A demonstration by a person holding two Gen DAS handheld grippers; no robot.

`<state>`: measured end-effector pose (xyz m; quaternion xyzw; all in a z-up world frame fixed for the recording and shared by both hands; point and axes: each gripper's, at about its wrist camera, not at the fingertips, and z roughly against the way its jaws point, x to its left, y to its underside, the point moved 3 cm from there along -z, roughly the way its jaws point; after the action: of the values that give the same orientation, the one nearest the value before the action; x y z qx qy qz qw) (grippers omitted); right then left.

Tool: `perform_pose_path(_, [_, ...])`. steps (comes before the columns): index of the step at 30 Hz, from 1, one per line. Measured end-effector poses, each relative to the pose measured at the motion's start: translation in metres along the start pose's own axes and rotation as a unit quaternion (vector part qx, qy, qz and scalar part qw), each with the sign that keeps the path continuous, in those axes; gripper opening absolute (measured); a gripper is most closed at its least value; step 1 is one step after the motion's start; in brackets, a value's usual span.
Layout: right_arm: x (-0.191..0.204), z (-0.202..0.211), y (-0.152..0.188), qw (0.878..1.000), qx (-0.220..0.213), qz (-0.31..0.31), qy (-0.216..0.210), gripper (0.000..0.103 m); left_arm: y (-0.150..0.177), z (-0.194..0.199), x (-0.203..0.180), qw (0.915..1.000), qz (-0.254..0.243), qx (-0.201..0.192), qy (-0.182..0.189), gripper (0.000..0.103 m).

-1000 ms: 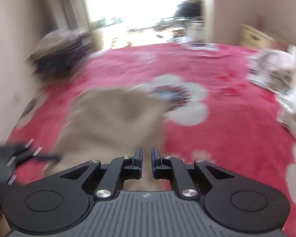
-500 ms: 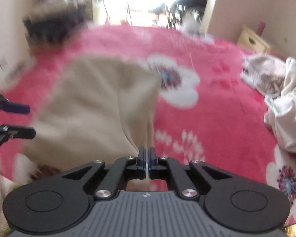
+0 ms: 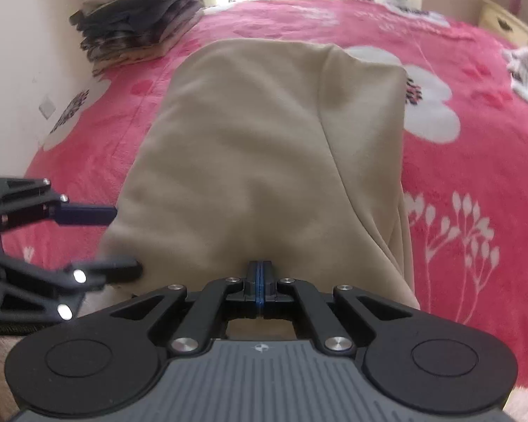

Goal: Fold clothes

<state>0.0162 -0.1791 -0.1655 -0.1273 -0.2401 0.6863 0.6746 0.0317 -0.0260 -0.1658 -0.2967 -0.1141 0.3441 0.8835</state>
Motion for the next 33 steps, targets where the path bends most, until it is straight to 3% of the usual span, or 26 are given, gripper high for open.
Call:
perform_pose_path(2, [0.004,0.0,0.002,1.0,-0.003,0.009,0.01,0.0,0.0,0.003,0.0,1.0,-0.005,0.0,-0.001,0.055])
perform_pose_path(6, [0.001,0.01,-0.006,1.0,-0.007,0.022,0.014,0.0,-0.009,0.027,0.017,0.9979,0.042,-0.036,0.033,0.053])
perform_pose_path(11, [-0.009,0.056,-0.038,0.996,-0.076,0.038,0.029,0.003,-0.033,0.04,0.019,0.9926,0.045,-0.102,0.049,0.057])
perform_pose_path(15, [-0.019,0.038,-0.081,0.989,-0.106,0.059,0.083,0.003,-0.031,-0.005,-0.006,0.9974,0.01,-0.046,0.055,0.059])
perform_pose_path(17, [-0.032,0.007,-0.097,0.988,-0.097,0.052,0.109,0.002,-0.018,-0.012,-0.015,0.9972,-0.003,-0.057,0.049,0.071])
perform_pose_path(20, [-0.065,-0.064,-0.095,0.992,-0.027,0.017,0.124,0.001,-0.01,-0.011,-0.029,0.9959,-0.04,-0.066,0.048,0.073])
perform_pose_path(21, [-0.07,-0.075,-0.092,0.992,-0.027,0.011,0.123,0.001,-0.009,-0.011,-0.03,0.9958,-0.043,-0.066,0.047,0.074])
perform_pose_path(25, [-0.065,-0.045,-0.109,0.987,-0.036,0.032,0.151,0.003,-0.007,-0.011,-0.027,0.995,-0.031,-0.073,0.06,0.075])
perform_pose_path(27, [-0.056,-0.015,-0.124,0.988,-0.076,0.04,0.131,0.003,-0.009,-0.011,-0.02,0.9942,-0.014,-0.076,0.074,0.075])
perform_pose_path(29, [-0.039,0.003,-0.142,0.991,-0.108,0.051,0.065,0.003,-0.009,-0.012,-0.021,0.9938,-0.015,-0.078,0.078,0.075])
perform_pose_path(31, [-0.019,-0.002,-0.159,0.992,-0.112,0.065,-0.004,0.002,-0.01,-0.013,-0.018,0.9935,-0.015,-0.081,0.079,0.075])
perform_pose_path(33, [-0.01,-0.038,-0.169,0.994,-0.081,0.056,-0.039,0.002,-0.01,-0.015,-0.018,0.9932,-0.016,-0.084,0.079,0.075])
